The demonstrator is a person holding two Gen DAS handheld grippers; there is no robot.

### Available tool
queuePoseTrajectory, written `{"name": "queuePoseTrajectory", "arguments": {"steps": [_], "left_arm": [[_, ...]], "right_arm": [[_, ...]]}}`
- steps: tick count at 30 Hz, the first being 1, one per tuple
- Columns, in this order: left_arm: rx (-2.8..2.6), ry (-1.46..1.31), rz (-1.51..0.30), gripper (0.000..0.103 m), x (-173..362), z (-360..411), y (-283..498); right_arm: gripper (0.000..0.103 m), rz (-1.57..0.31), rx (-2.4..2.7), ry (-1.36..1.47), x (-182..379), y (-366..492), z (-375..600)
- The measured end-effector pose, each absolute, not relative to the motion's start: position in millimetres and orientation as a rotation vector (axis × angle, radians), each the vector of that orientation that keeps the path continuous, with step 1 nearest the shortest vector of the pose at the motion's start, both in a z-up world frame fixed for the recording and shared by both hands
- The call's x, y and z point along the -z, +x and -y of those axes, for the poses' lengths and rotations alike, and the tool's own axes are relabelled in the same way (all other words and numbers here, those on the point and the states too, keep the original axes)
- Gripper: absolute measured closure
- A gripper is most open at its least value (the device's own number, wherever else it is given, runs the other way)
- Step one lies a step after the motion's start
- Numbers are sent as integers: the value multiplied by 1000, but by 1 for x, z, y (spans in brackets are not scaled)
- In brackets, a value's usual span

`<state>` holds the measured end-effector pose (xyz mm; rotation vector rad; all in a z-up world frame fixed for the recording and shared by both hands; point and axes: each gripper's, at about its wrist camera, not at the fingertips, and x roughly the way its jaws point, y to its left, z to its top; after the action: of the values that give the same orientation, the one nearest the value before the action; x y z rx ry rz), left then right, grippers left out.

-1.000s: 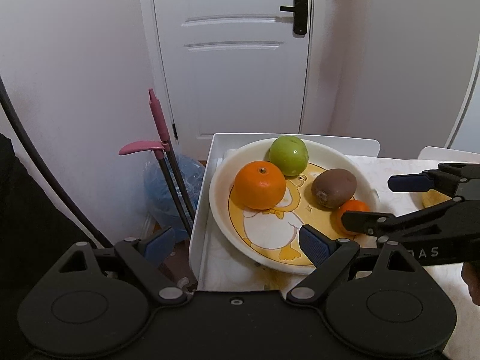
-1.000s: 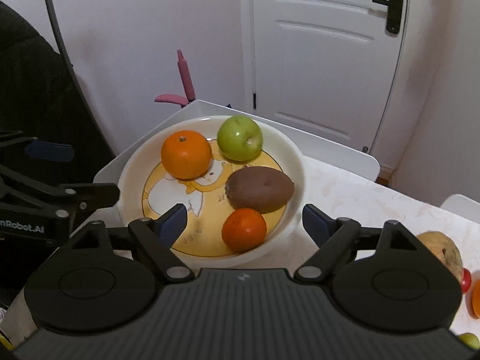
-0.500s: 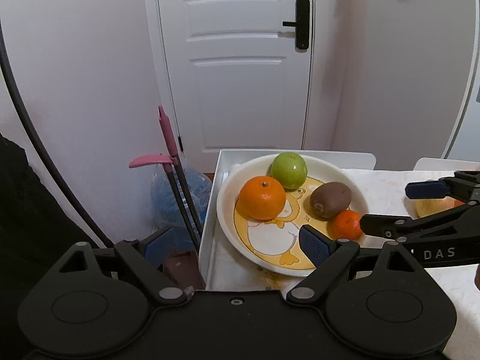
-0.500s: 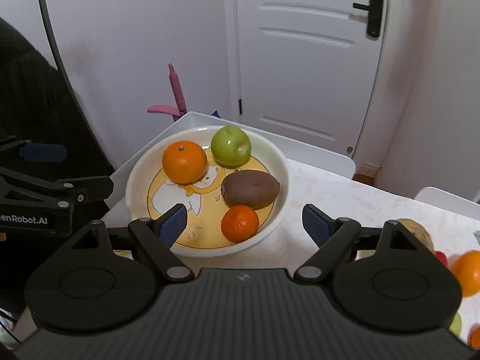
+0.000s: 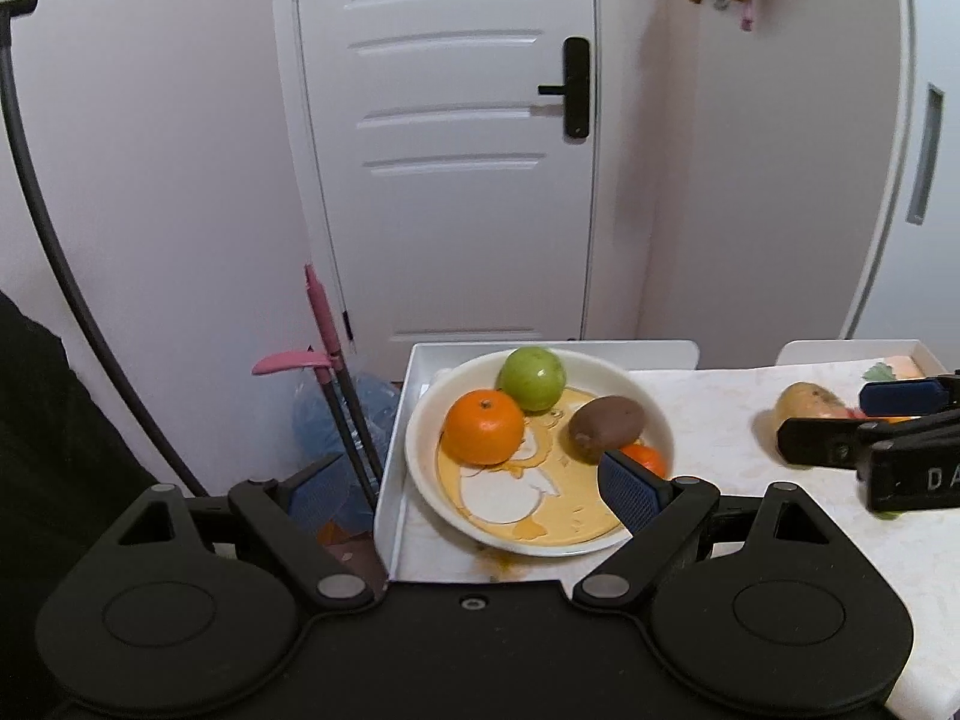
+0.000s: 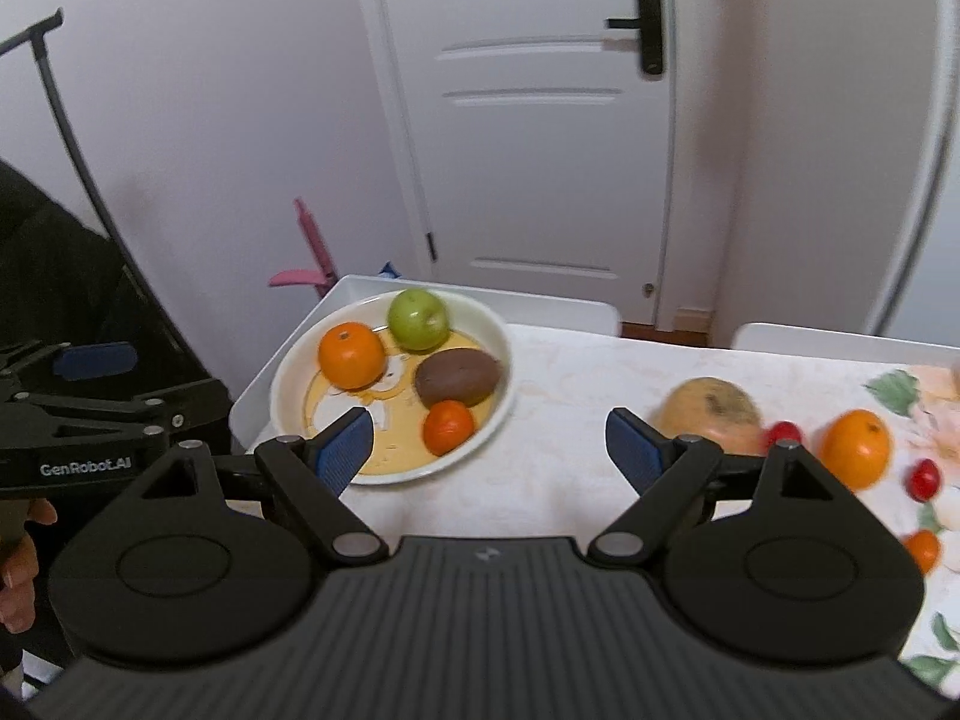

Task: Organize fruits
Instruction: 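Move both open tools back toward the remaining fruit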

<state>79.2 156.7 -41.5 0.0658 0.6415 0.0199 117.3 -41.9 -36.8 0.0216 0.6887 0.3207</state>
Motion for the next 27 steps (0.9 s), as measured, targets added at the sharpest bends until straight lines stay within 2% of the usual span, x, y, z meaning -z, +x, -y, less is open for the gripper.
{"name": "queuePoseTrajectory", "arguments": {"steps": [3,16,27], "left_arm": [[-33,70,-629,0,35,-147,73],[-66,64,-608,0,22,-65,36],[-72,51,-602,0,37,19,19]], "right_arm": [[0,-664,-286,45,28,106,62],[0,-639,-221,-13,22,64,164],[0,-646,-211,-49,42,53,252]]}}
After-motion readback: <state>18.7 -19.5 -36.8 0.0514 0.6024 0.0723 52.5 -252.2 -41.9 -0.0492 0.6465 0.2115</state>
